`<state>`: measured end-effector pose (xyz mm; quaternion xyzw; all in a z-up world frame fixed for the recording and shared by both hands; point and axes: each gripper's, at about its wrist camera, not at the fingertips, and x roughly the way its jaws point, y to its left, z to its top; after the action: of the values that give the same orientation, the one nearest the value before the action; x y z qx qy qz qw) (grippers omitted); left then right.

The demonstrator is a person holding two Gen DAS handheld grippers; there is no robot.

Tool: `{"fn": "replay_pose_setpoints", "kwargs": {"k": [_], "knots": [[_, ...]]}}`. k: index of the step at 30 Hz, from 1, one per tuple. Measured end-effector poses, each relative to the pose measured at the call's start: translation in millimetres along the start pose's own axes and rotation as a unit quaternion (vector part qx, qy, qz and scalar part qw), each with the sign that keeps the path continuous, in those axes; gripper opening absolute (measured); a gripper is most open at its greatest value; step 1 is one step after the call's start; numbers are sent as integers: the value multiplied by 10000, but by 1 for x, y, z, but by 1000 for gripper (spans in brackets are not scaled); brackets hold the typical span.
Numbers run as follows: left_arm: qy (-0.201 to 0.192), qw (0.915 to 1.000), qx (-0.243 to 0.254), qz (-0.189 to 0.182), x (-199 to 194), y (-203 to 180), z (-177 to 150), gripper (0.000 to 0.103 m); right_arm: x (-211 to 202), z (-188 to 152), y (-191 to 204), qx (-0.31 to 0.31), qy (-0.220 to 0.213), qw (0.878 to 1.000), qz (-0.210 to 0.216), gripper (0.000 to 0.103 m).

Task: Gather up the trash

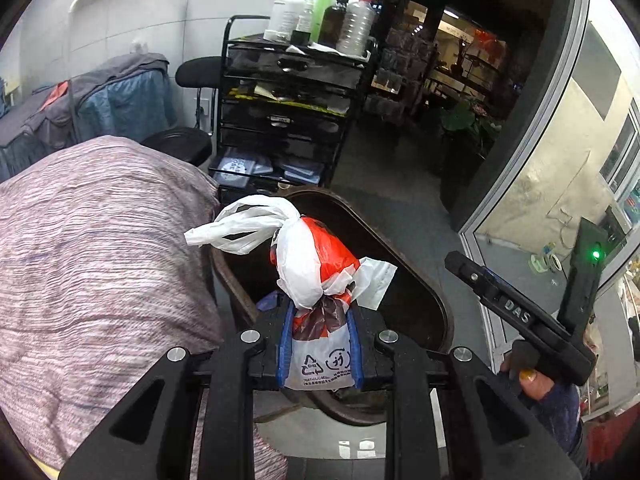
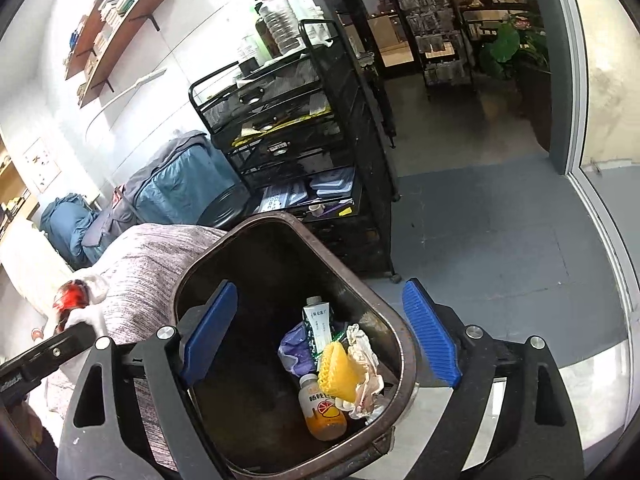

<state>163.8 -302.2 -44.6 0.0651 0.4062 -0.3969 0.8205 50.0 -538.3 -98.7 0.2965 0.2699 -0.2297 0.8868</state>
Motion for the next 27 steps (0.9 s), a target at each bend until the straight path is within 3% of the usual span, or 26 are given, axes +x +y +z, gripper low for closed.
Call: {"fn": "replay_pose_setpoints", "kwargs": {"k": [18, 21, 23, 27], "knots": [[373, 9990, 257, -18, 48, -17, 14, 22, -10, 1, -26, 223, -172, 9990, -349, 86], [389, 9986, 347, 31, 51, -20, 11, 39, -11, 1, -27, 220, -180, 9990, -355, 86], [321, 9987, 384, 67, 49, -21, 10, 61, -11, 1, -28, 222, -193, 9989, -365, 86], [132, 9983, 543, 187, 41, -26, 9, 76, -11, 0, -30, 237, -193, 9988, -371, 86]]}}
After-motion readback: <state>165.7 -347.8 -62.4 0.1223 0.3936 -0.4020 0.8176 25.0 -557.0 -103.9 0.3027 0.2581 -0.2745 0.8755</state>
